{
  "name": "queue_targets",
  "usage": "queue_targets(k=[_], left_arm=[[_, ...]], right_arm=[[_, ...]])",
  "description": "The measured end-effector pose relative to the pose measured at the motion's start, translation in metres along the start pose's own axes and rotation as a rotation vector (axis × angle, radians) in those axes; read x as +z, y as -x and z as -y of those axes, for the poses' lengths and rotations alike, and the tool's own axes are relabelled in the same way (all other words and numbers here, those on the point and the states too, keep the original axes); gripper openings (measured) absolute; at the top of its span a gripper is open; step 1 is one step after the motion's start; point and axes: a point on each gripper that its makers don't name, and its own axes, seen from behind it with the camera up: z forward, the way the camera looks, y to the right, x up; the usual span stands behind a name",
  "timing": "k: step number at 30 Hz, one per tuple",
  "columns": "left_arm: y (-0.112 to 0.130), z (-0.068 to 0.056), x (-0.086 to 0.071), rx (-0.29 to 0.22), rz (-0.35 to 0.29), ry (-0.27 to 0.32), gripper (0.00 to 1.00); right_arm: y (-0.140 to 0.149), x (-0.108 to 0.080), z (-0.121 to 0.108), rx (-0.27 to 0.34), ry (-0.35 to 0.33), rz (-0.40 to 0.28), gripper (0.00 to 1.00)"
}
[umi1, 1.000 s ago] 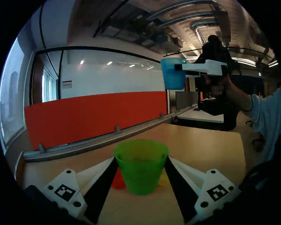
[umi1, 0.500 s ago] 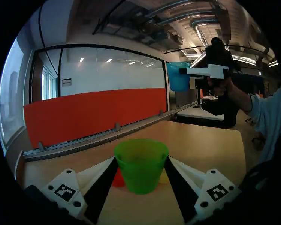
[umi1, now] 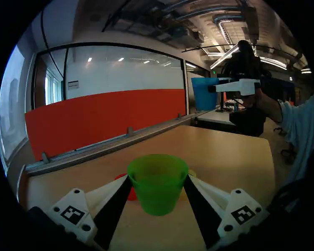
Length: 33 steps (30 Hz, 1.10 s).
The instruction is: Pour water
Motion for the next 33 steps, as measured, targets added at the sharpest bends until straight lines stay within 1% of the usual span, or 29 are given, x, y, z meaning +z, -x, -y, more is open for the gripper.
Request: queue_targets(k=[6, 12, 23, 33], left_arm=[[0.016, 0.001, 0.003, -0.006, 0.04, 0.0, 0.85], [0.033, 0.0, 0.007, -0.006, 0.08, 0.006, 0.85], [0.059, -0.002, 0.008, -0.014, 0.143, 0.015, 0.85], [0.092, -0.006, 0.01, -0.005, 0.237, 0.036, 0.85]], right_arm=[[0.027, 0.002, 0.003, 0.014, -0.021, 0.055, 0.9], [0.056, 0.004, 0.004, 0.007, -0.035, 0.114, 0.9], [0.101, 0.004, 0.003, 0.011, -0.048, 0.199, 0.9], [0.141, 0.005, 0.006, 0.012, -0.061, 0.274, 0.9]])
